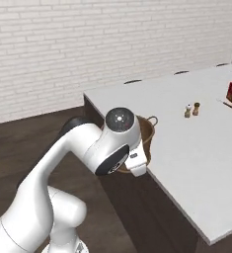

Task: Open the cabinet, pick up the bread from the cabinet and place it in the basket. Then move the basket to the dining counter.

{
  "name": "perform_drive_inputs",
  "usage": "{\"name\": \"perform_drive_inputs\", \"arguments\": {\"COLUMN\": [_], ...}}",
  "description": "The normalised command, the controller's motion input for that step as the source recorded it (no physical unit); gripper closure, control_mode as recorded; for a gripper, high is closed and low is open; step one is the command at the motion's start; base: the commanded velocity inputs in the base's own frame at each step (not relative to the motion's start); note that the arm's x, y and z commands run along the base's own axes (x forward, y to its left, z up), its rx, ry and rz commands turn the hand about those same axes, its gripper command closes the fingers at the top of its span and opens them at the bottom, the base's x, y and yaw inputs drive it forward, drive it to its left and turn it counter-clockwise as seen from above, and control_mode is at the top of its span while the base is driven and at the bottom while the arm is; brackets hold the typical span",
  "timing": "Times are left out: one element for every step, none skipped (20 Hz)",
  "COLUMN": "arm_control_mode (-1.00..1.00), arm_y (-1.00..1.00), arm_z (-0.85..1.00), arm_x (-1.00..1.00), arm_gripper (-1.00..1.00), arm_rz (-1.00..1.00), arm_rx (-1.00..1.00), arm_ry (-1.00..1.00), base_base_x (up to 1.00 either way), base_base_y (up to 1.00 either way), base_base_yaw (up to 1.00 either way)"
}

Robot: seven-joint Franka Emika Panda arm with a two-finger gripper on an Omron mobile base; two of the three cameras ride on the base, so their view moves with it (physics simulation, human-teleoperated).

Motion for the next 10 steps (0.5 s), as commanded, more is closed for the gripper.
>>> {"name": "perform_drive_inputs", "arguments": {"arm_control_mode": [1.00,1.00,1.00,1.00,1.00,1.00,1.00,1.00,1.00,1.00], "arm_y": [0.00,0.00,0.00,0.00,0.00,0.00,0.00,0.00,0.00,0.00], "arm_z": [0.00,0.00,0.00,0.00,0.00,0.00,0.00,0.00,0.00,0.00], "arm_x": [0.00,0.00,0.00,0.00,0.00,0.00,0.00,0.00,0.00,0.00], "arm_gripper": [1.00,1.00,1.00,1.00,1.00,1.00,1.00,1.00,1.00,1.00], "arm_rz": [0.00,0.00,0.00,0.00,0.00,0.00,0.00,0.00,0.00,0.00], "arm_rx": [0.00,0.00,0.00,0.00,0.00,0.00,0.00,0.00,0.00,0.00], "arm_ry": [0.00,0.00,0.00,0.00,0.00,0.00,0.00,0.00,0.00,0.00], "base_base_x": [1.00,1.00,1.00,1.00,1.00,1.00,1.00,1.00,1.00,1.00], "base_base_y": [1.00,1.00,1.00,1.00,1.00,1.00,1.00,1.00,1.00,1.00], "base_base_yaw": [-0.19,-0.19,-0.20,-0.22,-0.23,-0.26,-0.29,-0.31,-0.33,-0.35]}}
